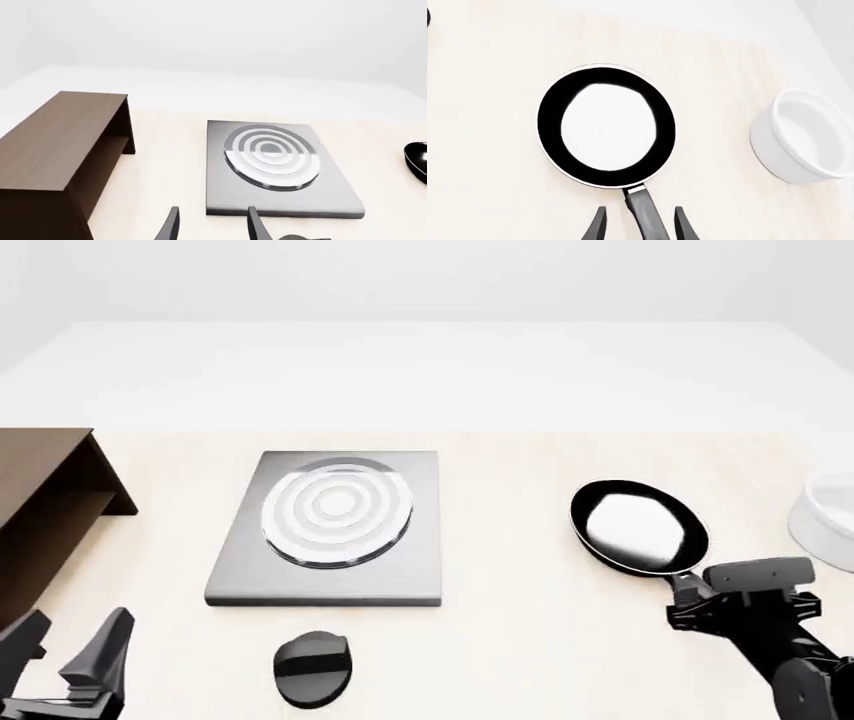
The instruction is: Turn on the stove and put the frying pan on it.
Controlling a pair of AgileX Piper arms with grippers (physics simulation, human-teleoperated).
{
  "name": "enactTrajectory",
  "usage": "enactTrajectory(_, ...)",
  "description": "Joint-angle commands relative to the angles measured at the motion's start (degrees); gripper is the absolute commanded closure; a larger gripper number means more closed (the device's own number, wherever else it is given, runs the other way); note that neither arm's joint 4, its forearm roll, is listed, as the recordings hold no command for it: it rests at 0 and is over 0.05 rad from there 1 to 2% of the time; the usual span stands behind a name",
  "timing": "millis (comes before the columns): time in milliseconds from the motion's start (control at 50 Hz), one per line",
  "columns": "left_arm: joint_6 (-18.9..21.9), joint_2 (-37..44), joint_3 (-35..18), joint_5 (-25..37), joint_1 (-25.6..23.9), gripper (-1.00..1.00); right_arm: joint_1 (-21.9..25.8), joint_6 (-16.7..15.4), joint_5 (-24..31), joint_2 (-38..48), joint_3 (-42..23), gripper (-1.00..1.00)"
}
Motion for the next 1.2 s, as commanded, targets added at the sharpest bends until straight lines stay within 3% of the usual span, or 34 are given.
enactTrajectory(20, -2.89, -3.38, -0.47, 3.47, -1.26, -1.0, -0.95, -0.62, -4.43, 4.77, 0.64, -1.0)
enactTrajectory(200, -3.65, -3.41, -2.01, 3.96, -1.69, -1.0, -2.25, -1.11, -6.27, 8.07, -0.32, -1.0)
enactTrajectory(340, -0.62, -3.4, -1.21, 4.4, -0.79, -1.0, -3.14, -2.05, -7.63, 10.07, -0.82, -1.0)
enactTrajectory(480, -1.04, -3.41, -1.95, 4.96, -1.18, -1.0, -3.77, -2.49, -8.8, 12.43, -1.45, -1.0)
enactTrajectory(560, -0.89, -3.41, -1.83, 4.93, -1.13, -1.0, -3.94, -2.75, -11.93, 15.96, -1.03, -1.0)
enactTrajectory(580, -0.99, -3.34, -0.94, 3.77, -0.96, -1.0, -5.26, -3.37, -15.93, 21.64, -1.42, -1.0)
enactTrajectory(960, -1.13, -2.68, -0.53, 2.79, -0.89, -1.0, -4.39, -3.96, -16.99, 22.81, -1.62, -1.0)
enactTrajectory(980, -1.23, -2.85, -0.64, 2.97, -0.9, -1.0, -4.36, -3.59, -17.25, 20.84, -0.84, 1.0)
enactTrajectory(1200, -1.17, -3.19, -0.74, 3.5, -0.91, -1.0, -3.98, -2.81, -17.79, 20.24, -0.06, 1.0)
